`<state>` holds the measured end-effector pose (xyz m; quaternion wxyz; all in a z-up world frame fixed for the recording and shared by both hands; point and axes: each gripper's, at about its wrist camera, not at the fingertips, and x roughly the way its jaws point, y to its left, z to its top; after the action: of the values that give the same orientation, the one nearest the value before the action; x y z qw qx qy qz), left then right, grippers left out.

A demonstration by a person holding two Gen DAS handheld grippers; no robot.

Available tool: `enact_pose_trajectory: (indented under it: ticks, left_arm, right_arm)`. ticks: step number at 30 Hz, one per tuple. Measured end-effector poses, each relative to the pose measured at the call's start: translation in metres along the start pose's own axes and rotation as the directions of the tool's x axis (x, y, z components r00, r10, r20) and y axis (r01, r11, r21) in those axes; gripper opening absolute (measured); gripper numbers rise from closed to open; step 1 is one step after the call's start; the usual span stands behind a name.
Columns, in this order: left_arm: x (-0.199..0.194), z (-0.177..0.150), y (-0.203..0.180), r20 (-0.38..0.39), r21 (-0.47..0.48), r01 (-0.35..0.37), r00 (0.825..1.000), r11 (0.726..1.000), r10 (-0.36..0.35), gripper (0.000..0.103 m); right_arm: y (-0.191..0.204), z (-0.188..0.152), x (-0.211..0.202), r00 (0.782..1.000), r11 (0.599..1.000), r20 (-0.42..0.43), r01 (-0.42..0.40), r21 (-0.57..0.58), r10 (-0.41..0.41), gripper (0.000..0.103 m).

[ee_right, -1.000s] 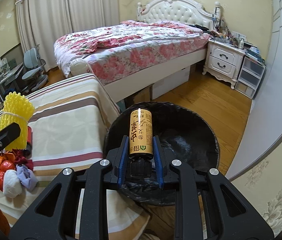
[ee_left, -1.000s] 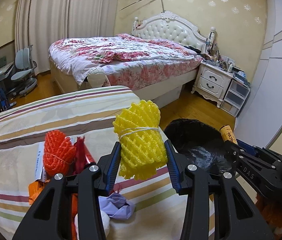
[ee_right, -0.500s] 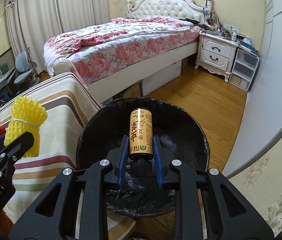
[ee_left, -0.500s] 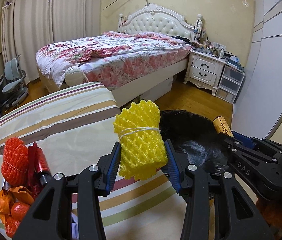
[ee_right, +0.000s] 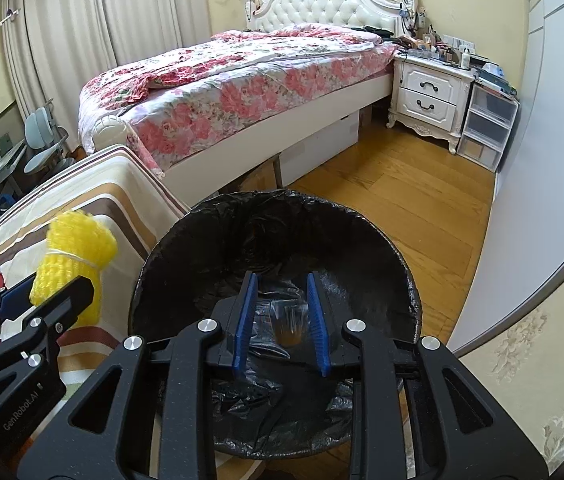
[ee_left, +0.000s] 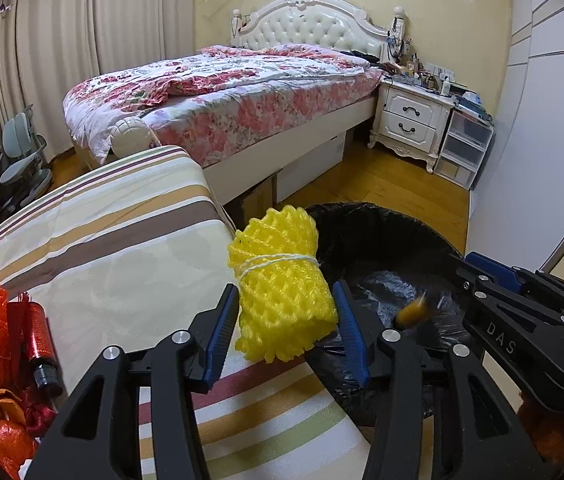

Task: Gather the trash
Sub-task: 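Carry both items over the black bin and open both tools to drop them, then move both tools back over the pile of trash on the table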

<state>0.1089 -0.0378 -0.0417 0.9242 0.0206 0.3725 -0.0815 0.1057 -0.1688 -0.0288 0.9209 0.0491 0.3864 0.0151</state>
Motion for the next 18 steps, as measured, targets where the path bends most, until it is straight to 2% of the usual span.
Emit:
enact_pose_trajectory:
  ticks: [1, 4, 10, 18]
  left_arm:
    - [0.000, 0.000, 0.001, 0.001, -0.003, -0.001, 1.000, 1.000, 0.001, 0.063]
    - [-0.003, 0.000, 0.002, 0.010, -0.011, 0.002, 1.000, 1.000, -0.002, 0.071]
    - [-0.007, 0.000, 0.003, 0.013, -0.022, -0.006, 1.000, 1.000, 0.006, 0.075]
    - [-0.027, -0.003, 0.014, 0.025, -0.045, -0.029, 0.999, 0.999, 0.030, 0.075]
  right_arm:
    - [-0.001, 0.000, 0.001, 1.000, 1.000, 0.001, 0.002, 0.003, -0.002, 0.034]
    - [-0.004, 0.001, -0.001, 1.000, 1.000, 0.012, 0.009, 0.016, -0.009, 0.039]
    - [-0.009, -0.001, -0.008, 1.000, 0.999, 0.022, 0.018, 0.032, -0.019, 0.046]
    - [-0.004, -0.006, -0.019, 1.000, 0.999, 0.023, 0.020, 0.039, -0.021, 0.056]
